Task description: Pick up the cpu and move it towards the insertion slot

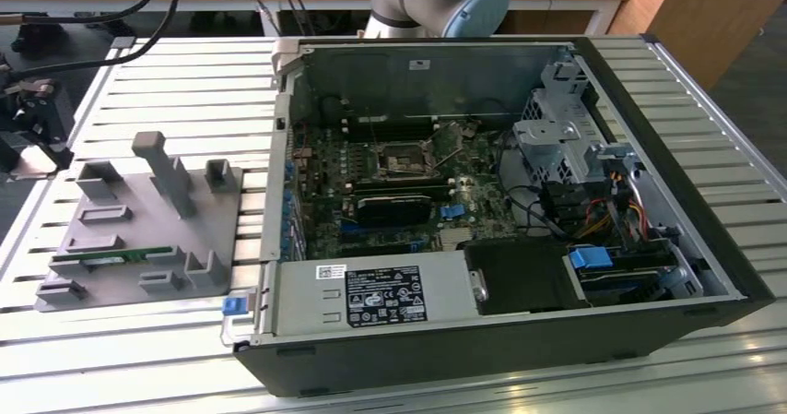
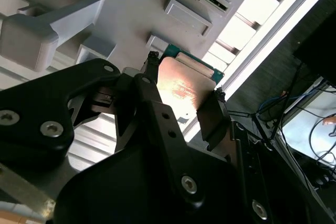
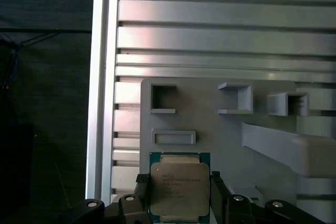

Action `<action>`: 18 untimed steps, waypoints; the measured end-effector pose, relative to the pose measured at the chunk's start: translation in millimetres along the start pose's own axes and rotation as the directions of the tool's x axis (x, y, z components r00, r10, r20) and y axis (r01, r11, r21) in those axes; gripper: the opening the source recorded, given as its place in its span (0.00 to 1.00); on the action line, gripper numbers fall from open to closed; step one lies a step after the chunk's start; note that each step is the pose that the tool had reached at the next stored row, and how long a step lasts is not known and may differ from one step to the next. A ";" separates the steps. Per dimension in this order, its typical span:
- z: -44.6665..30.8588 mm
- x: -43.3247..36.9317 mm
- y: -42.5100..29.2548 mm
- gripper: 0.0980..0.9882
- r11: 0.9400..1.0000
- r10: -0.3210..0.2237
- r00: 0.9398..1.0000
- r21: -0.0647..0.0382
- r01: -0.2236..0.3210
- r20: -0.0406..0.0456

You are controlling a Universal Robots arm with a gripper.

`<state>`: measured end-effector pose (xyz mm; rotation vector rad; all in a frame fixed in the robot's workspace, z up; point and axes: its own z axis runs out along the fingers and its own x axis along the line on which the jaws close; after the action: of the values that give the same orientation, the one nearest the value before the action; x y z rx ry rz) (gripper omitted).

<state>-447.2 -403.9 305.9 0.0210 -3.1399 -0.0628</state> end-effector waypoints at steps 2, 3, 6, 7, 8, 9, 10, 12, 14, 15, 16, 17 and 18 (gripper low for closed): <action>-2.2 0.0 0.2 0.50 1.000 0.000 1.000 0.000 0.000 0.000; -3.1 0.0 0.4 0.50 1.000 0.000 1.000 0.000 0.000 0.000; -5.9 0.0 0.5 0.50 1.000 0.000 1.000 0.000 0.000 0.000; -7.0 0.0 0.6 0.50 1.000 0.000 1.000 0.000 0.000 0.000; -8.1 0.0 0.7 0.50 1.000 0.000 1.000 0.000 0.000 0.000; -9.1 0.0 0.7 0.50 1.000 0.000 1.000 0.000 0.000 0.000; -10.0 0.0 0.8 0.50 1.000 0.000 1.000 0.000 0.000 0.000; -12.2 0.0 1.0 0.50 1.000 0.000 1.000 0.000 0.000 0.000; -14.3 0.0 1.1 0.50 1.000 0.000 1.000 0.000 0.000 0.000; -15.3 0.0 1.2 0.50 1.000 0.000 1.000 0.000 0.000 0.000; -16.4 0.0 1.2 0.50 1.000 0.000 1.000 0.000 0.000 0.000; -17.6 0.0 1.3 0.50 1.000 0.000 1.000 0.000 0.000 0.000; -18.7 0.0 1.4 0.50 1.000 0.000 1.000 0.000 0.000 0.000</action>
<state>-447.2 -403.3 324.6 0.0211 -3.1399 -0.0628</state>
